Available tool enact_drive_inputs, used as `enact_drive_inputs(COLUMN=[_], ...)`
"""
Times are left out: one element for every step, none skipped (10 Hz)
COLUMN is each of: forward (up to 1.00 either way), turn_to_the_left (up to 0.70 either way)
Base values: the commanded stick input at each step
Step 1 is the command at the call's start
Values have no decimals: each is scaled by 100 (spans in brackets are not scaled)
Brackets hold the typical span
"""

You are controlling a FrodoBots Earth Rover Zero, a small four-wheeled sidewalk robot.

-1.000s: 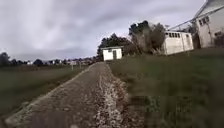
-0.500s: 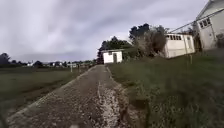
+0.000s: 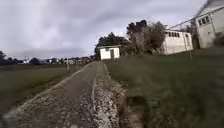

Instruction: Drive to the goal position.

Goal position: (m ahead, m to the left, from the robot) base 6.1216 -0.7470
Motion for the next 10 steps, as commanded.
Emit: enact_drive_inputs(forward=[70, 70, 70, 70, 70, 70, 70, 70, 70, 70], turn_to_the_left=[-29, -29, -29, -29, 0, 0, 0, 0, 0, 0])
